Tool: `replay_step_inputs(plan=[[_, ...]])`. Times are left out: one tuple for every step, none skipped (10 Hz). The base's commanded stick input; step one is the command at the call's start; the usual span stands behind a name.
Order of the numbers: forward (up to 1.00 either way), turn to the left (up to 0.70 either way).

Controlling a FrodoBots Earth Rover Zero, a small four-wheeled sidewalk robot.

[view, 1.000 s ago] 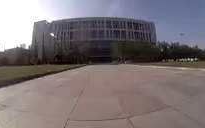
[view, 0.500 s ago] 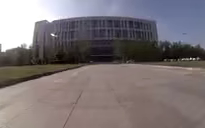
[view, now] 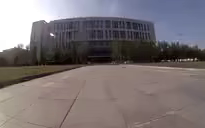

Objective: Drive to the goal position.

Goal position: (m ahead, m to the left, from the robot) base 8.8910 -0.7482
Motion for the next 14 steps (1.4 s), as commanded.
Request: replay_step_inputs(plan=[[1.0,0.01],[1.0,0.01],[1.0,0.01],[1.0,0.01],[1.0,0.01],[1.0,0.01],[1.0,0.01],[1.0,0.01],[1.0,0.01],[1.0,0.01],[1.0,0.01],[1.0,0.01],[1.0,0.01],[1.0,0.01]])
